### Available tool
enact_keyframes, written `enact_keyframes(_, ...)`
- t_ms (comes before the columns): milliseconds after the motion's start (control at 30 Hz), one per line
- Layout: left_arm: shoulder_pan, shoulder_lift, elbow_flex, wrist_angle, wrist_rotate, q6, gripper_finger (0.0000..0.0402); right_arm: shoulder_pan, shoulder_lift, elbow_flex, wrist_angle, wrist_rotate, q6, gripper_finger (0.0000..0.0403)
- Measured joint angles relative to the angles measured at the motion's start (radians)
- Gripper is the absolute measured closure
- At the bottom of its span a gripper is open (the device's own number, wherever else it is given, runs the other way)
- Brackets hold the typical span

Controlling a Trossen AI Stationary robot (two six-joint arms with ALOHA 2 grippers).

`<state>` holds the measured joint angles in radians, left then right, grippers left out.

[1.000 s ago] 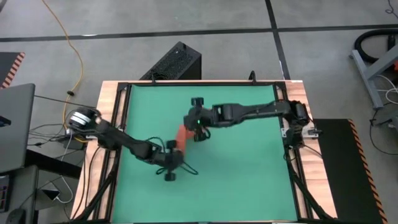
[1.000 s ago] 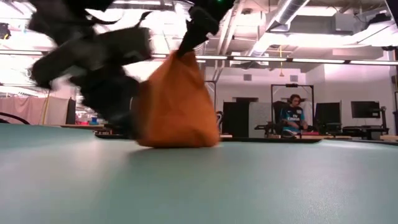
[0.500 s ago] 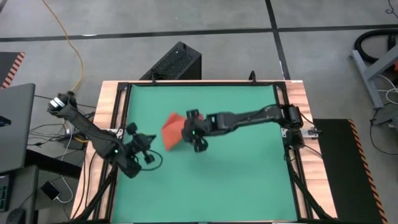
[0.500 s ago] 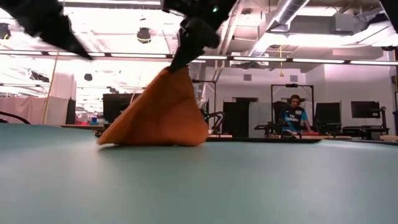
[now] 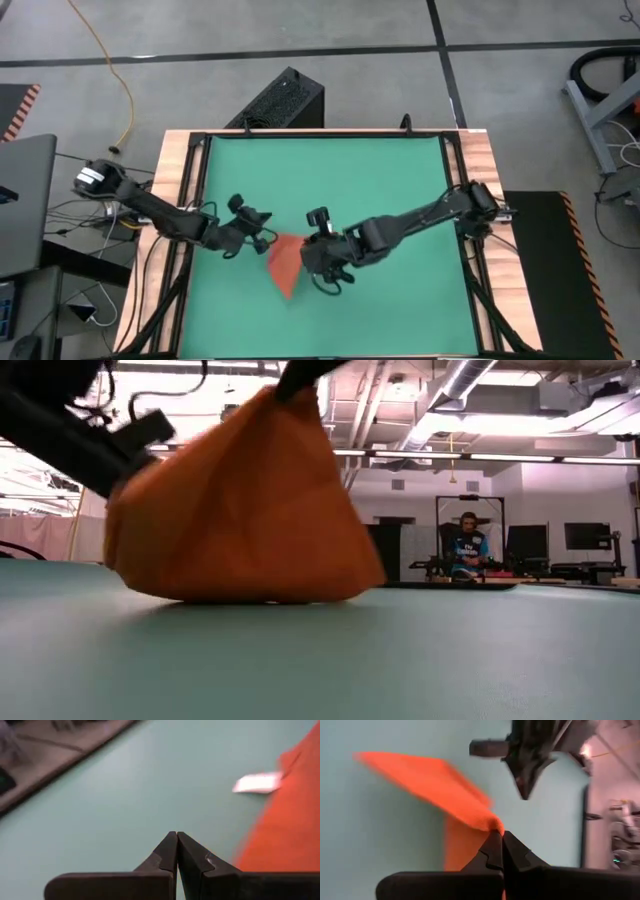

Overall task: Roll towel
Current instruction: Fold the orange towel

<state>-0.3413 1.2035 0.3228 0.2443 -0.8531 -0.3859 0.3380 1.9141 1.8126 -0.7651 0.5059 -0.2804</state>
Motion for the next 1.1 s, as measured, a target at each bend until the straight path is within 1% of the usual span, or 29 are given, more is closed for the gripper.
enact_keyframes(100, 0.062, 0.069, 0.000, 0.092, 0.162, 0.011, 0.0401, 0.041, 0.000, 0.073, -0.056, 0.069, -0.002, 0.0398)
enact_keyframes(167, 0.084, 0.132, 0.012, 0.231, 0.290, 0.050, 0.0402, 0.046, 0.000, 0.114, -0.059, 0.075, -0.005, 0.0398)
enact_keyframes(200, 0.086, 0.165, 0.020, 0.296, 0.337, 0.065, 0.0402, 0.044, 0.000, 0.132, -0.068, 0.073, -0.006, 0.0398)
enact_keyframes(267, 0.085, 0.235, 0.041, 0.399, 0.402, 0.079, 0.0402, 0.025, -0.001, 0.152, -0.067, 0.071, -0.022, 0.0398)
enact_keyframes(333, 0.076, 0.309, 0.074, 0.468, 0.461, 0.081, 0.0401, -0.012, -0.001, 0.153, -0.060, 0.064, -0.068, 0.0398)
enact_keyframes(367, 0.071, 0.342, 0.092, 0.481, 0.491, 0.085, 0.0402, -0.041, 0.000, 0.151, -0.058, 0.046, -0.087, 0.0398)
enact_keyframes(433, 0.061, 0.408, 0.136, 0.490, 0.558, 0.087, 0.0401, -0.111, 0.002, 0.149, -0.058, -0.023, -0.091, 0.0398)
enact_keyframes(533, 0.041, 0.488, 0.180, 0.486, 0.626, 0.084, 0.0401, -0.238, 0.012, 0.141, -0.060, -0.187, -0.080, 0.0398)
enact_keyframes(667, 0.019, 0.529, 0.185, 0.405, 0.635, 0.030, 0.0402, -0.376, 0.025, 0.131, -0.061, -0.309, -0.105, 0.0398)
enact_keyframes(733, 0.013, 0.521, 0.175, 0.338, 0.621, -0.001, 0.0401, -0.437, 0.032, 0.113, 0.004, -0.395, -0.119, 0.0398)
enact_keyframes(833, 0.003, 0.514, 0.160, 0.277, 0.600, -0.063, 0.0401, -0.513, 0.043, 0.081, 0.051, -0.501, -0.117, 0.0398)
enact_keyframes(900, -0.009, 0.496, 0.147, 0.245, 0.596, -0.099, 0.0401, -0.544, 0.071, 0.059, 0.132, -0.567, -0.115, 0.0398)
enact_keyframes(1000, -0.036, 0.459, 0.138, 0.190, 0.593, -0.135, 0.0401, -0.564, 0.130, 0.047, 0.205, -0.648, -0.117, 0.0398)
enact_keyframes(1100, -0.062, 0.392, 0.138, 0.066, 0.618, -0.188, 0.0401, -0.560, 0.201, 0.048, 0.291, -0.669, -0.136, 0.0398)
